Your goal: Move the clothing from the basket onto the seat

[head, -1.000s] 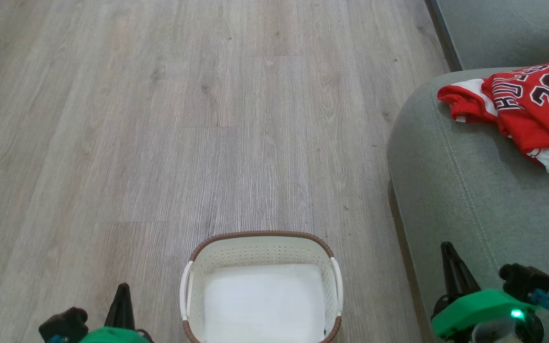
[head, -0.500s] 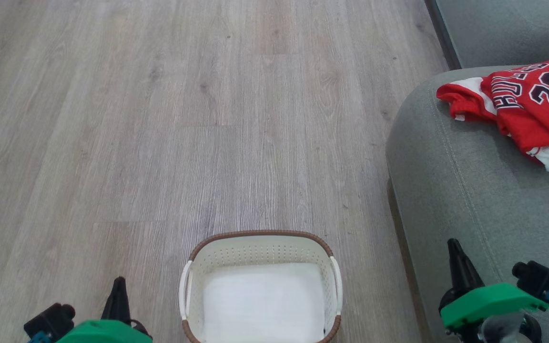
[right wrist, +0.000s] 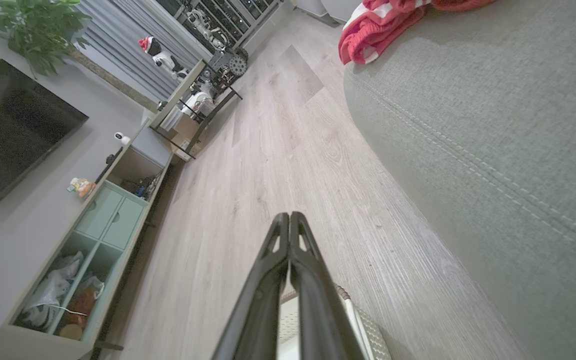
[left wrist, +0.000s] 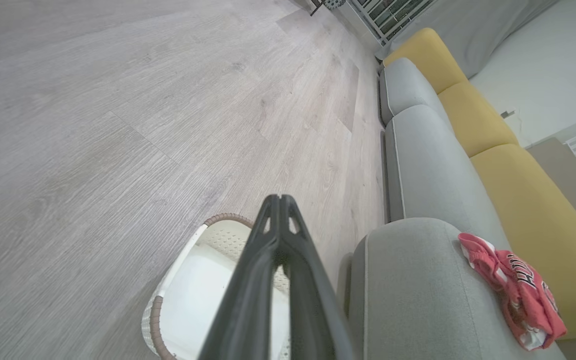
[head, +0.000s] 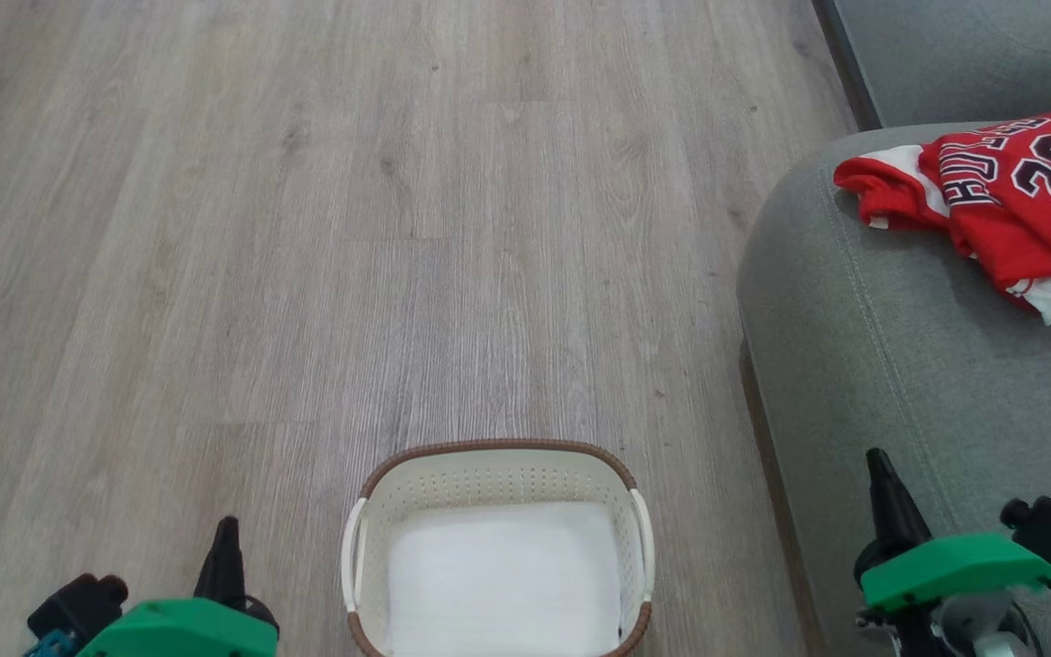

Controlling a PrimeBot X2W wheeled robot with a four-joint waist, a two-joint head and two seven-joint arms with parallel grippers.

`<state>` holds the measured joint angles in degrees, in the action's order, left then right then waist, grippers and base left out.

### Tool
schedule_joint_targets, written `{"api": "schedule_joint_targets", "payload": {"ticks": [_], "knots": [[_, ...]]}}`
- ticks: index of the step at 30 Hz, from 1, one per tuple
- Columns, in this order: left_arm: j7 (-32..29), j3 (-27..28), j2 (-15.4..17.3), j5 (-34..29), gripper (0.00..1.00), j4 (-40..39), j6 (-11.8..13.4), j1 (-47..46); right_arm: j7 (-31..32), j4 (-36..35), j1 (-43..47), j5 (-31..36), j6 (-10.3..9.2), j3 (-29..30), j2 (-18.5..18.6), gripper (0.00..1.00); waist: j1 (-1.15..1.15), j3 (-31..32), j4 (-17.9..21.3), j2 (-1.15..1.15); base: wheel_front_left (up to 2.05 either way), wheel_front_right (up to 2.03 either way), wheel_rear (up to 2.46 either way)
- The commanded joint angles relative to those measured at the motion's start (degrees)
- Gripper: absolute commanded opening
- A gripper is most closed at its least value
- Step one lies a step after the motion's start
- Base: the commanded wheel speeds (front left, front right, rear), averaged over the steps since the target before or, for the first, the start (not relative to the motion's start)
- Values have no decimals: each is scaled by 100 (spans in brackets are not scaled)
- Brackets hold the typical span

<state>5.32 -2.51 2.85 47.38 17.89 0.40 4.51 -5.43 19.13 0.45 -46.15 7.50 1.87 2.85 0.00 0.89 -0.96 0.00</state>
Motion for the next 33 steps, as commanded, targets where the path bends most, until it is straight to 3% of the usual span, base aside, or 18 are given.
{"api": "schedule_joint_targets", "payload": {"ticks": [1, 33], "knots": [[-48, 176, 20, 192, 0, -208, -71, -319, 47, -229, -330, -208, 0, -2, 8, 0, 0, -3, 2, 0, 0, 0, 0], [-560, 505, 12, 2124, 0, -286, -395, -658, 564, -356, -481, -2190, 0, 209, 6, 0, 0, -49, 44, 0, 0, 0, 0]]}}
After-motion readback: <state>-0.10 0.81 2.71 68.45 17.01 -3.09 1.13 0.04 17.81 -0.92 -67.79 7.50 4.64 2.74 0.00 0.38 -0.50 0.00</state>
